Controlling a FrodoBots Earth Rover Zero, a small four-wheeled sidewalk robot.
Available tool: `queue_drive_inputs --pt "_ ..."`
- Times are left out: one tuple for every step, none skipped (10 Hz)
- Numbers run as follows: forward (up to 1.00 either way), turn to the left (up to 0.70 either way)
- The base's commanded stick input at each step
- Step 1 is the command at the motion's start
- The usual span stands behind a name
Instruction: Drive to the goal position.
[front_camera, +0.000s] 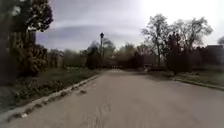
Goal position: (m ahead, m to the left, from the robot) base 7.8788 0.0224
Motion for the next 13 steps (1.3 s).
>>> queue_drive_inputs --pt "0.70 0.00" --pt "0.70 0.00" --pt "0.70 0.00" --pt "0.70 0.00" --pt "0.70 0.00" --pt "0.70 0.00" --pt "0.70 0.00" --pt "0.70 0.00" --pt "0.70 0.00" --pt "0.70 0.00" --pt "0.70 0.00" --pt "0.70 0.00" --pt "0.70 0.00"
